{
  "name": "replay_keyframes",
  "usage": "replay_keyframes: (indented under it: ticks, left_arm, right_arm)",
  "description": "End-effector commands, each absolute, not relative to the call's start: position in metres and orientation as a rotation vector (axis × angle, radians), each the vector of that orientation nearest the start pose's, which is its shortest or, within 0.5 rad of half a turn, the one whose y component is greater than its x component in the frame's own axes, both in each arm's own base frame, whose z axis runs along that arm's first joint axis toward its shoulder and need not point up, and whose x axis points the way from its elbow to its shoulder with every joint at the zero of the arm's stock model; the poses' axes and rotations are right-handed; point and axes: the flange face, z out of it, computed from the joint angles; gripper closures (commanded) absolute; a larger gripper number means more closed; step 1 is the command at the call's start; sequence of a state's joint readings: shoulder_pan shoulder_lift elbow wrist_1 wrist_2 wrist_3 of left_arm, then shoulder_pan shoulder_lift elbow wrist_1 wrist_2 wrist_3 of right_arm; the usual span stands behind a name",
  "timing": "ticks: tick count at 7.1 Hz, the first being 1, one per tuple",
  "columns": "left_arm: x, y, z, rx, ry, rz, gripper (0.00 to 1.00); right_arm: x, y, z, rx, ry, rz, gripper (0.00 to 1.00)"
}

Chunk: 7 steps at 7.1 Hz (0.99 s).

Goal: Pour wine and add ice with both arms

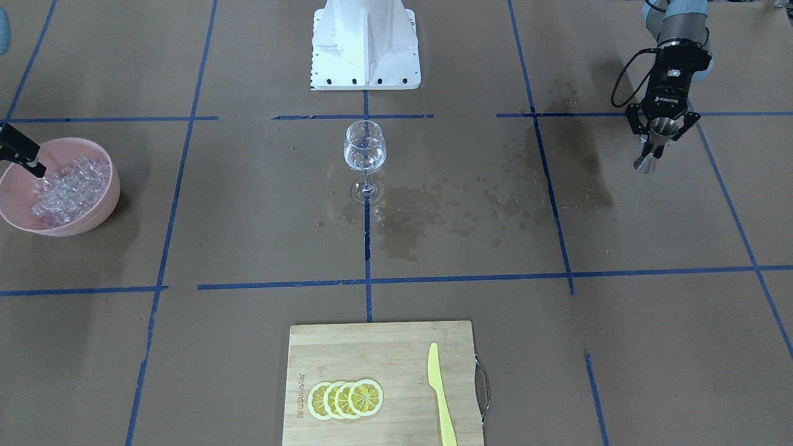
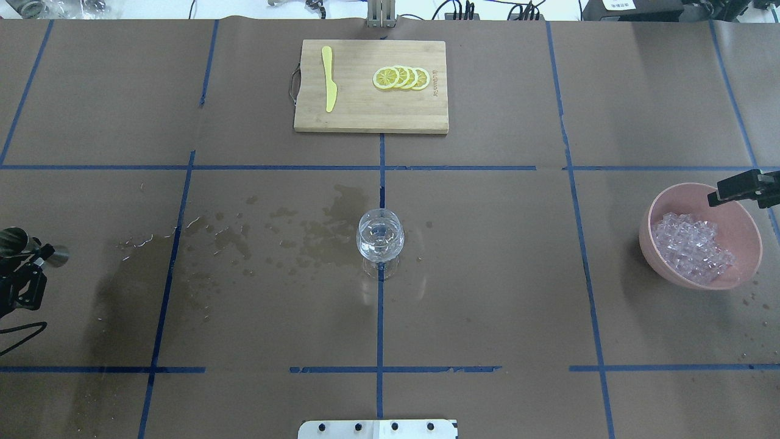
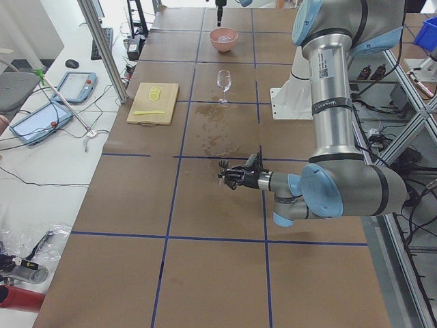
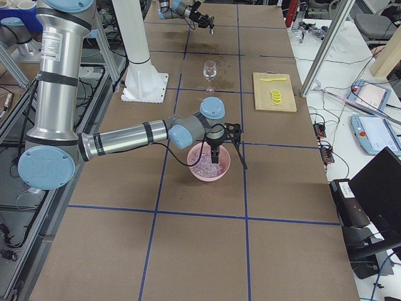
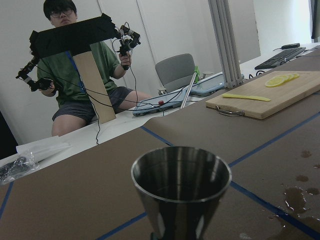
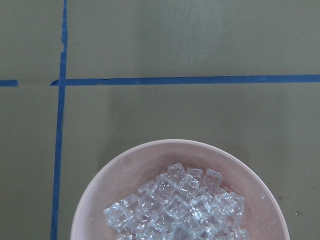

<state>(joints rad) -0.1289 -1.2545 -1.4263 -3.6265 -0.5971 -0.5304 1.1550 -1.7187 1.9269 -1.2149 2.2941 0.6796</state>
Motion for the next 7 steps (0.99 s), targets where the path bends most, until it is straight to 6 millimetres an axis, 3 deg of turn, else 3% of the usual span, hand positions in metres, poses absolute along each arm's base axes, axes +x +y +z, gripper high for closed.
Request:
replay_keyframes:
  ticks: [1, 4, 7]
  left_arm:
    - [0.249, -0.247, 0.651, 1.348, 0.795, -0.069, 1.00]
    - [0.266, -0.241, 0.654, 1.282, 0.852, -0.038, 1.00]
    - [0.271, -0.238, 0.652, 1.221, 0.942, -0.087, 1.00]
  right_arm:
    - [-0.118, -0.435, 0.510, 0.093, -0.885, 0.041, 0.00]
    - [-0.118, -0.434, 0.510, 0.092, -0.886, 0.041, 0.00]
    - [-0.117, -0.434, 0.510, 0.092, -0.886, 0.044, 0.00]
